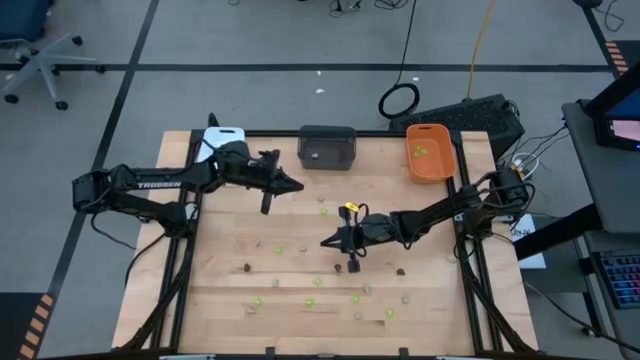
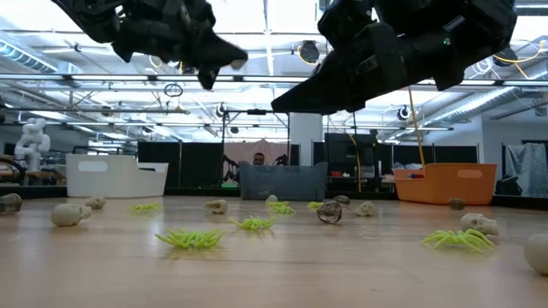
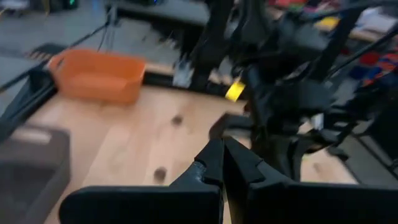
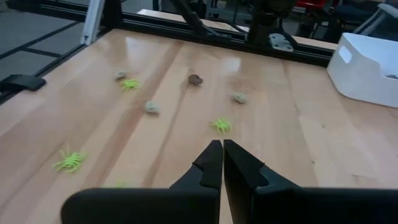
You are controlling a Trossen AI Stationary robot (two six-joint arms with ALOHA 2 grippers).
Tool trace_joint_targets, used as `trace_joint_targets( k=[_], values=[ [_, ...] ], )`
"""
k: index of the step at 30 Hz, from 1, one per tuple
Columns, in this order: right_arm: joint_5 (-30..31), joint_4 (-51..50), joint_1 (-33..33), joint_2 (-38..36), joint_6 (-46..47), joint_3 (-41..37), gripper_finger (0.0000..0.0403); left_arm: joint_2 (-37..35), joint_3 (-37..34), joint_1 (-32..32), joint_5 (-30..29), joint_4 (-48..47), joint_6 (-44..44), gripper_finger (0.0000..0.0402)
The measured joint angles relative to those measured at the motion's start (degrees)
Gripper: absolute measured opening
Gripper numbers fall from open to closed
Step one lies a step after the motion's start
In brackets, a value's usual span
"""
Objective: Sort Halloween decoration
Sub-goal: Put the white toy skull into the black bin
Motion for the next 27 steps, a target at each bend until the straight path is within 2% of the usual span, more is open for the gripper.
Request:
trace_joint_targets(
  k=[10,13,17,22,27],
  values=[
    [0.1,-1.2,1.6,0.0,-0.4,0.0,0.0000,0.0,0.0,0.0,0.8,3.9,3.4,0.0000],
    [0.2,-8.4,2.0,-0.5,-2.9,0.0,0.0000,0.0,0.0,-0.1,-1.8,6.7,3.5,0.0000],
    [0.2,-16.5,2.1,-2.2,-3.4,0.0,0.0000,1.8,0.1,0.3,-8.6,12.2,3.4,0.0000],
    [0.3,-21.0,2.3,-3.5,0.3,0.0,0.0000,9.3,2.1,3.3,-9.8,20.1,3.1,0.0000],
    [0.3,-22.4,4.1,-3.8,1.0,0.0,0.0000,20.4,9.6,7.1,-10.2,19.3,3.0,0.0000]
  ],
)
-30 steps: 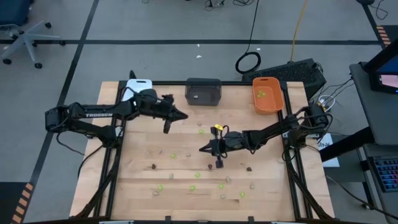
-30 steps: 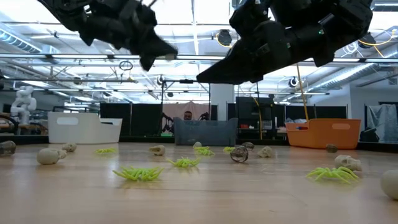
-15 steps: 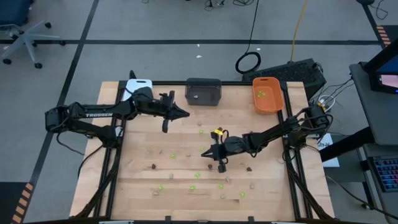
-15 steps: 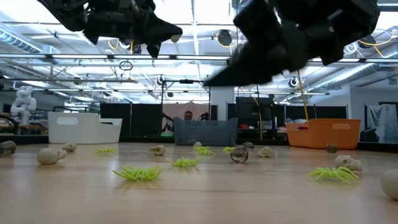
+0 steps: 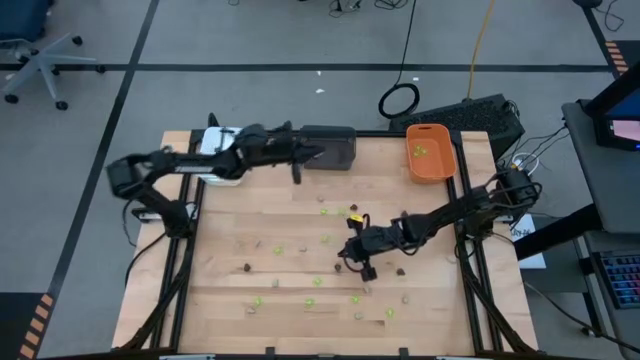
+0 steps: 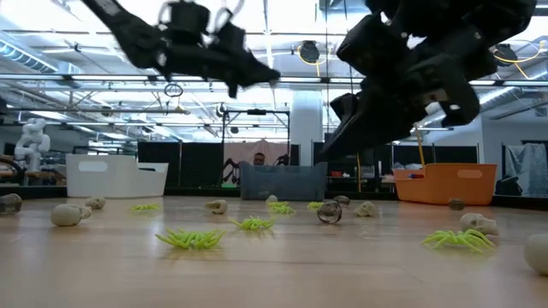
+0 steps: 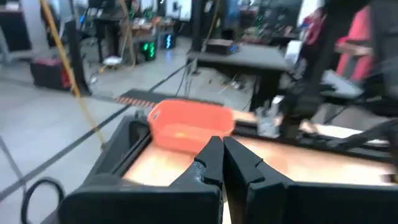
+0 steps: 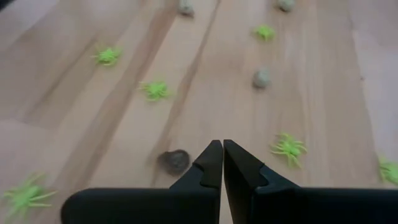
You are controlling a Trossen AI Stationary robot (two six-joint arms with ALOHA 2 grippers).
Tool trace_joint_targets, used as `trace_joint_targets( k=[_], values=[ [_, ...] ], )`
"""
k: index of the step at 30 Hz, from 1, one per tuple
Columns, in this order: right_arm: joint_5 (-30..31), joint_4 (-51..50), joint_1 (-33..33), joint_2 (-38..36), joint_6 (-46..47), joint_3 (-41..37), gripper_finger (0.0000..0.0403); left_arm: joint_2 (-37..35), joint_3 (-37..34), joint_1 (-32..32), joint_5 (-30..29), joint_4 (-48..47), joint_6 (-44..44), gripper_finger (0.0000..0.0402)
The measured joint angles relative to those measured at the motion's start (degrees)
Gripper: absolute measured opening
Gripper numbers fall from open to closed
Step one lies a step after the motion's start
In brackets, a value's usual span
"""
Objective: Sort Halloween decoration
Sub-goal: Put the white toy skull into the black bin
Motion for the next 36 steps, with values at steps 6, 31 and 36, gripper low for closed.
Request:
trace_joint_targets(
  k=[6,31,36],
  values=[
    [1.0,-6.2,2.2,-1.5,-0.6,0.0,0.0000,11.4,9.5,2.6,-1.4,-6.4,0.1,0.0000],
    [16.9,-19.0,10.7,-8.5,15.1,0.0,0.0000,9.1,14.7,-0.3,-20.7,-29.6,1.9,0.0172],
    [23.2,-24.6,11.2,-8.5,20.0,0.0,0.0000,-1.4,14.5,-5.7,-22.5,-44.1,3.5,0.0168]
  ],
)
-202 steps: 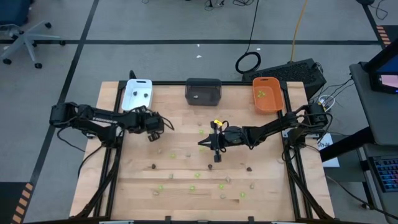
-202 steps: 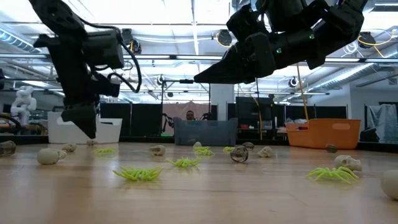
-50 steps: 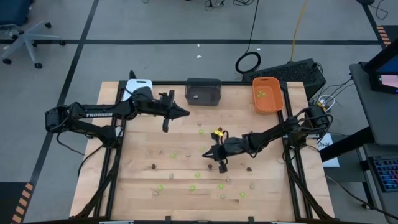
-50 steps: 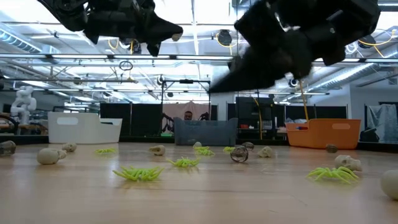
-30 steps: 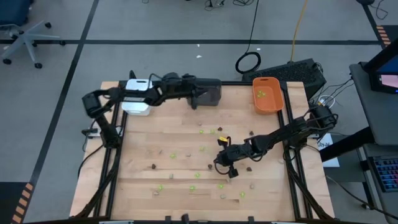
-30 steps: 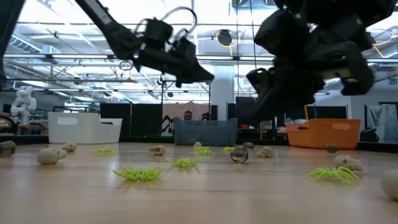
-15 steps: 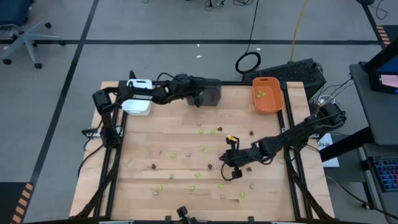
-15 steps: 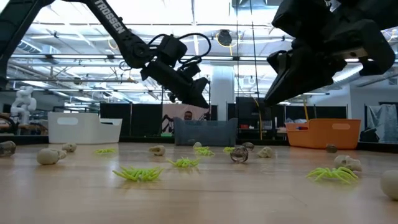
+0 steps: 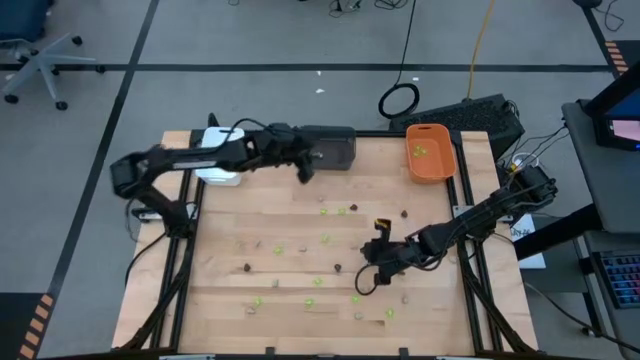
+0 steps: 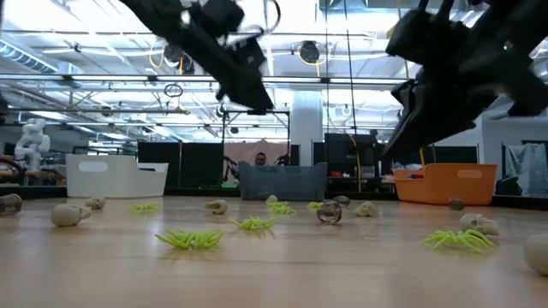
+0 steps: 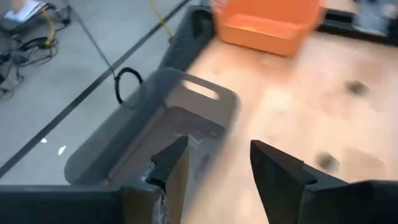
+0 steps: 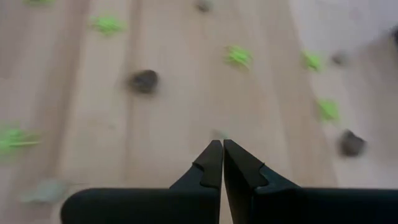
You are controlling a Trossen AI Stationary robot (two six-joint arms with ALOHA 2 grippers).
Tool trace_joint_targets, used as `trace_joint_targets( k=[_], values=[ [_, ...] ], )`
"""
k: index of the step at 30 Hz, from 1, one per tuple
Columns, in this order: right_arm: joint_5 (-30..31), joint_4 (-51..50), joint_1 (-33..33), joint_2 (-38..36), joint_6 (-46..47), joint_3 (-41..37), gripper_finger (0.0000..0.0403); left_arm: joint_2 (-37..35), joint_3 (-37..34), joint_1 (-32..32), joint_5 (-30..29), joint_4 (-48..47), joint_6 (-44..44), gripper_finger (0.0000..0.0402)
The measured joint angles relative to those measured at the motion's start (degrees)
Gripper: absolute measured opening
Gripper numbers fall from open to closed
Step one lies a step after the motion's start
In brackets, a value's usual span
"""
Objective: Sort Halloween decoration
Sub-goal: Put the white toy skull into the black bin
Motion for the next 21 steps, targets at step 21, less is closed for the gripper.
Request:
trace_joint_targets(
  k=[21],
  values=[
    [-0.6,2.5,-0.6,0.0,1.1,0.0,0.0016,-14.4,-22.6,-29.9,-6.8,7.3,-9.5,0.0127]
  ],
)
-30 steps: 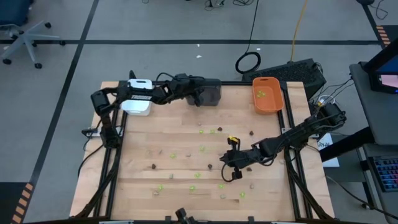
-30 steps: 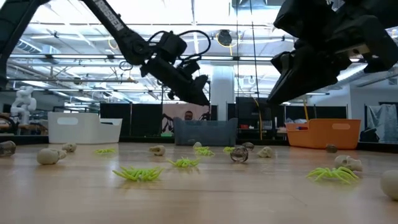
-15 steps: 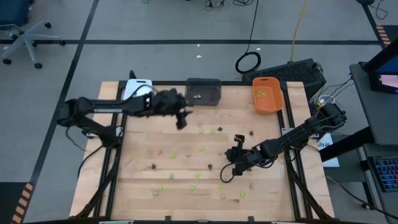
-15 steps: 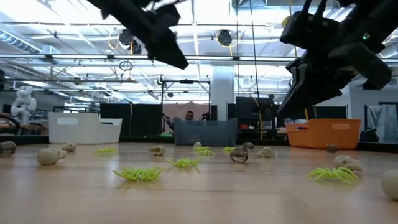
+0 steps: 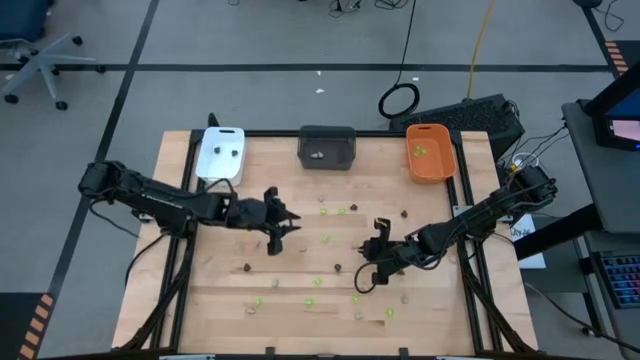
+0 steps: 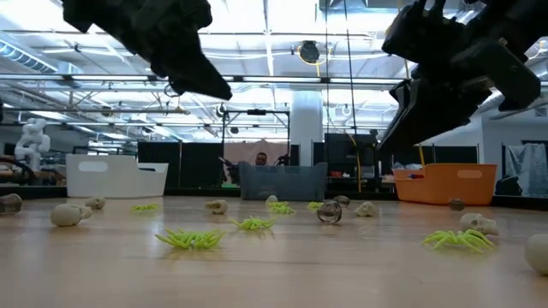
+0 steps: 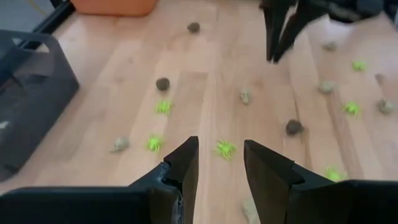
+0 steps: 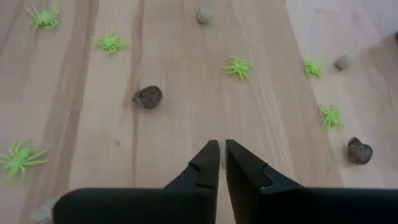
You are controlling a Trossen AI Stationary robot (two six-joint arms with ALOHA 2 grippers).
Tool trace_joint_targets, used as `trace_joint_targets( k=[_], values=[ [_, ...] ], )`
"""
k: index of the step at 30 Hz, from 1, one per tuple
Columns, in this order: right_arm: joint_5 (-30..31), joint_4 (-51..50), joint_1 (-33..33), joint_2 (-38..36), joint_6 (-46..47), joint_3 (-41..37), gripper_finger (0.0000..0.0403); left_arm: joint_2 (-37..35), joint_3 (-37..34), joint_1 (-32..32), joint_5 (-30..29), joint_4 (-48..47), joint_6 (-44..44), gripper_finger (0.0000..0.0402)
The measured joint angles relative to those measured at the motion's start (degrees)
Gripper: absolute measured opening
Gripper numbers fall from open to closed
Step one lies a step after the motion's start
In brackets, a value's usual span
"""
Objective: Sort Halloween decoration
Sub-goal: Put the white toy skull into the black bin
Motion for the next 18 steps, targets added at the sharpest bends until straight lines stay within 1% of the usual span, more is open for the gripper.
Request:
trace_joint_targets(
  k=[3,6,8,12,14,18],
  values=[
    [0.2,3.0,-0.2,0.3,-0.3,0.0,0.0026,1.6,-0.4,-2.0,-0.7,0.0,-0.1,0.0127],
    [0.3,6.2,-0.5,0.8,-2.7,0.0,0.0035,4.0,-0.4,-3.8,-1.1,-0.9,-0.9,0.0132],
    [0.3,7.9,-0.7,1.3,-4.1,0.0,0.0039,5.1,-0.4,-4.9,-3.2,-1.9,-3.2,0.0140],
    [0.2,9.2,-1.0,2.1,-4.8,0.0,0.0041,5.2,-0.4,-7.1,-9.9,-13.2,-12.6,0.0155],
    [0.2,9.2,-1.0,2.4,-4.9,0.0,0.0041,4.8,-0.4,-8.3,-10.6,-19.9,-17.5,0.0157],
    [0.2,9.1,-1.0,2.6,-6.0,0.0,0.0041,4.6,-0.4,-11.5,-10.7,-27.8,-24.8,0.0157]
  ],
)
